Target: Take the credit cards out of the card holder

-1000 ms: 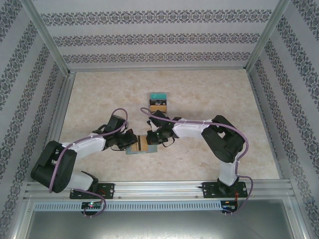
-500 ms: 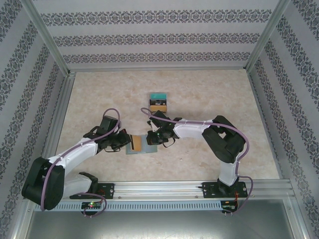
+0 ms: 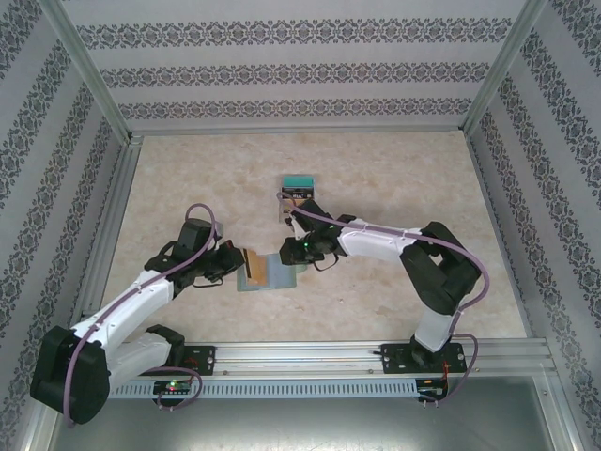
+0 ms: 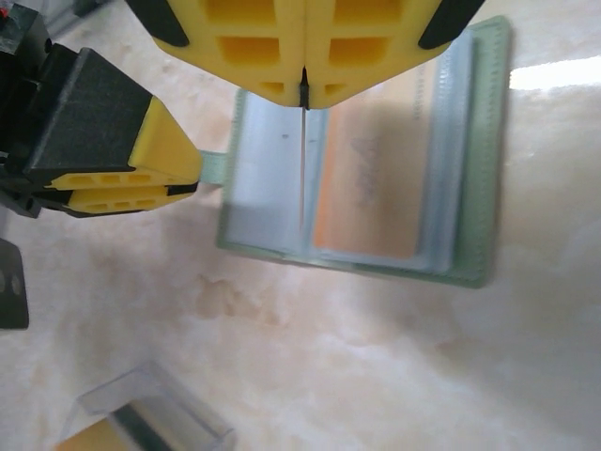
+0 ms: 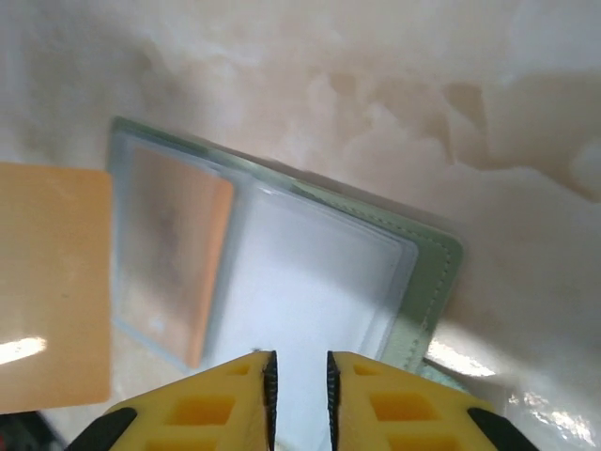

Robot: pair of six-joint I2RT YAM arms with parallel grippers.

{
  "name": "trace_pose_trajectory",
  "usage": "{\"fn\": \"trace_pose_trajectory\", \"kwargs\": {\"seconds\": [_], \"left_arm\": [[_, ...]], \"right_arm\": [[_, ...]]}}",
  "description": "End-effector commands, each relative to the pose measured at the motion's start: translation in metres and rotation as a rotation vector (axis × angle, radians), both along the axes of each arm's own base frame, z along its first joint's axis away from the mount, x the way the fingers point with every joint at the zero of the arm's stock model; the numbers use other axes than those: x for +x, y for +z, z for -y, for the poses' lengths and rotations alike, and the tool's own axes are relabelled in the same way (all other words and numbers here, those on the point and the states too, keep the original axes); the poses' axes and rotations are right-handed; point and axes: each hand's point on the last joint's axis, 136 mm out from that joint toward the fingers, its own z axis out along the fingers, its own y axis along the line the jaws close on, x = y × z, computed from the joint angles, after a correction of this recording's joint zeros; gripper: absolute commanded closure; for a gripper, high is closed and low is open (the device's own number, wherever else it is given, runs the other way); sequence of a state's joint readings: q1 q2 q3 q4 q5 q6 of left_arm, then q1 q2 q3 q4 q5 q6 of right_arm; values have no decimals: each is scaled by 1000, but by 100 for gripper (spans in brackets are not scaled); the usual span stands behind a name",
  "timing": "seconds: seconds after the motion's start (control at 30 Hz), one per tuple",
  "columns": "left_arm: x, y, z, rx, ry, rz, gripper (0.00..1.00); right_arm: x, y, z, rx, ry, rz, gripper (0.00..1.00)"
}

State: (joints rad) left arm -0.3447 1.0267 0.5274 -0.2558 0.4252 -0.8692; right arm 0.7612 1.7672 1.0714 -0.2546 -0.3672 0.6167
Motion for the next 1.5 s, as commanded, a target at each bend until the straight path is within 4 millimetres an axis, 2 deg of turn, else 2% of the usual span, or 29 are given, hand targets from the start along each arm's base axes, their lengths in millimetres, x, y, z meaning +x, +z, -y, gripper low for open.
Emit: {"fn": "trace_pose_trajectory", "kwargs": {"seconds": [0.0, 0.23, 0.53, 0.93, 1.2, 1.47], "left_arm": [[13, 21, 12, -123, 8, 77, 100], [36, 52, 27, -281, 6, 175, 100], [51, 70, 38, -373, -15, 213, 100], [54, 76, 41, -399, -22, 223, 100], [54, 76, 40, -392, -21, 219, 100], [56, 74, 42, -396, -25, 213, 100]], "right_arm": [[9, 39, -14, 135, -13, 13, 73], [21, 74, -21, 351, -64, -31, 70], [35, 88, -13, 494, -139, -75, 67], [38, 80, -18, 554, -140, -138, 68], [39, 67, -10, 529, -165, -146, 68], [39, 80, -18, 595, -126, -149, 71]]}}
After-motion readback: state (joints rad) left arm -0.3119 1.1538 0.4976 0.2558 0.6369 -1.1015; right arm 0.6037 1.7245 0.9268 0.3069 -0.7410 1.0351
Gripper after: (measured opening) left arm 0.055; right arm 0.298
